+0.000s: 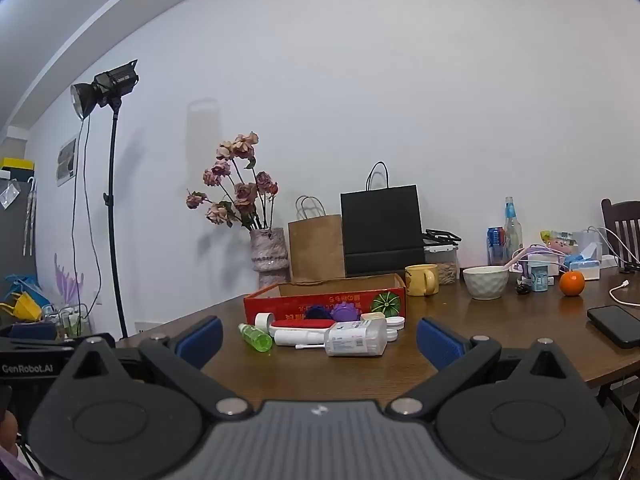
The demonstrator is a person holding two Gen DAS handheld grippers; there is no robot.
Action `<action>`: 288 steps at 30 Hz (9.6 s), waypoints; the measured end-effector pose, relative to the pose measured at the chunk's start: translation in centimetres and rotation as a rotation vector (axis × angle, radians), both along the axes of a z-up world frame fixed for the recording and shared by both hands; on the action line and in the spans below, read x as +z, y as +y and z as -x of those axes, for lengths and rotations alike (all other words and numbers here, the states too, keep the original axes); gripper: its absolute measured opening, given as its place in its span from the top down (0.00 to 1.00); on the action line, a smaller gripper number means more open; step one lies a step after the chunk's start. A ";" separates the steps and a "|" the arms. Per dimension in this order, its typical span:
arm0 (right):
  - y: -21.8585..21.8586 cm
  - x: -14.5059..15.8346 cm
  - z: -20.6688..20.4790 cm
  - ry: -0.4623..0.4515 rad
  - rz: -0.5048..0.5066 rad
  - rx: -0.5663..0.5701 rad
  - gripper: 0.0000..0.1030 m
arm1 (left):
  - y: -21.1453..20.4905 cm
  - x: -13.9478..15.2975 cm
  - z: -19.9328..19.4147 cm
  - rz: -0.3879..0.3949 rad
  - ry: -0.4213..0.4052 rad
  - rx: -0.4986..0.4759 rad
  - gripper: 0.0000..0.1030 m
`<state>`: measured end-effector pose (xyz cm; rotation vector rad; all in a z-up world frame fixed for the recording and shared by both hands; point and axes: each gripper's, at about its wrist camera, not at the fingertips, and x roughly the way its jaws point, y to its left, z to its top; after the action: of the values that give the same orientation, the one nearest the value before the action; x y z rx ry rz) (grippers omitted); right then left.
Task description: Organize rigid objects
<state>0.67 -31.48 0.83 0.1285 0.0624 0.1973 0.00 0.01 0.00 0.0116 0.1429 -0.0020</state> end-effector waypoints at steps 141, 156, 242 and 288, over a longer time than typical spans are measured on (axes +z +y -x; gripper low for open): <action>-3.3 -3.4 -24.6 0.560 -0.253 0.218 0.74 | -5.3 -2.1 -23.4 0.389 0.567 -0.368 0.76; -3.8 -3.6 -24.5 0.556 -0.278 0.266 0.69 | -5.7 -2.3 -23.5 0.352 0.481 -0.365 0.72; 0.4 -1.3 -7.1 0.212 0.032 0.065 0.00 | -4.0 2.4 -8.4 -0.026 0.091 0.089 0.00; 14.8 -2.3 -34.2 0.384 0.231 0.366 0.47 | 3.1 0.8 -32.0 0.041 0.346 0.031 0.00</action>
<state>34.89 -16.68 -1.46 -0.0786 0.4915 0.5271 31.96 3.12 0.77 -0.0324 0.4894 0.0237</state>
